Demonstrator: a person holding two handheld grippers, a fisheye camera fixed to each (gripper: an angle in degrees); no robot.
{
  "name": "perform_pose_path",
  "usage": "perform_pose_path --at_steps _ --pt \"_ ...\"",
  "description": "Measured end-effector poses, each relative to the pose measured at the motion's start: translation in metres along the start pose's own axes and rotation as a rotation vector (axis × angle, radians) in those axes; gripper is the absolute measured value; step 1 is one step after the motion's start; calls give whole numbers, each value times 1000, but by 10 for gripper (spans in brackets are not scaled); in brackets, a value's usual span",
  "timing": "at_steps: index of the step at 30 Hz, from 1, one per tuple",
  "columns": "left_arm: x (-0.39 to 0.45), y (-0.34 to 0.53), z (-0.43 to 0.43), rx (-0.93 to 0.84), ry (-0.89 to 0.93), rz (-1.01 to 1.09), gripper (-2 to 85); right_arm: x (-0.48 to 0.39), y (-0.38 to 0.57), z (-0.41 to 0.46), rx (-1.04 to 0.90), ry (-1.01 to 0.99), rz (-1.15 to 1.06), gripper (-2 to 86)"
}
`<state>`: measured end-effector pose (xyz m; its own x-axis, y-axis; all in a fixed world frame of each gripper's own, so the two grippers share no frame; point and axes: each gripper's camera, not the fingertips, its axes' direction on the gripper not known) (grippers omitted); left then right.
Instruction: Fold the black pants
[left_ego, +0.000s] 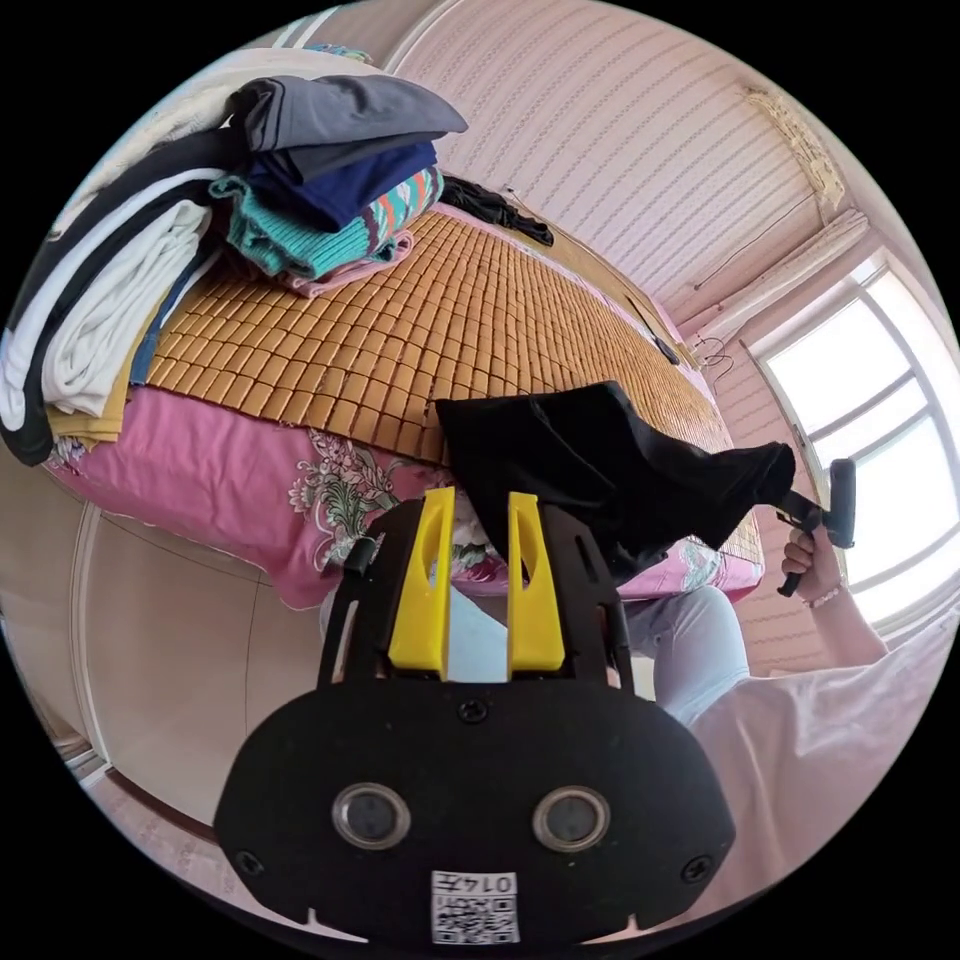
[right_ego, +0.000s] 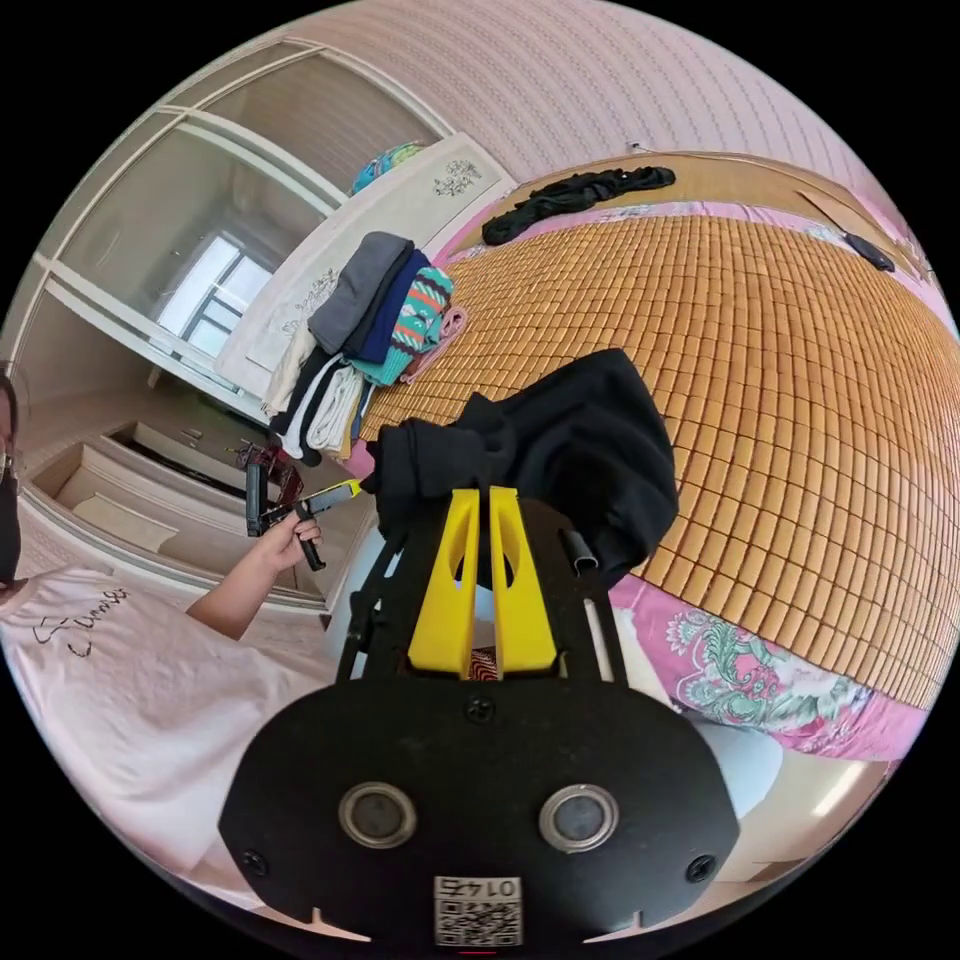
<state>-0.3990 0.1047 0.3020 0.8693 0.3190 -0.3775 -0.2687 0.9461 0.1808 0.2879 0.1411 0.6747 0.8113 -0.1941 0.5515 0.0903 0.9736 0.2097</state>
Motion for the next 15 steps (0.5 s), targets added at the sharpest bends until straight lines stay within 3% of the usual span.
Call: perform_pose_path --at_steps 6,11,13,15 --pt "-4 -2 -19 37 84 -31 99 10 21 -150 268 313 56 10" --pt "19 -36 -4 30 74 16 123 22 54 -299 592 828 279 18" --pt "32 -58 22 -24 57 28 133 24 69 -324 680 913 350 22" --pt "45 -71 41 -85 54 51 132 25 76 -331 654 864 378 25"
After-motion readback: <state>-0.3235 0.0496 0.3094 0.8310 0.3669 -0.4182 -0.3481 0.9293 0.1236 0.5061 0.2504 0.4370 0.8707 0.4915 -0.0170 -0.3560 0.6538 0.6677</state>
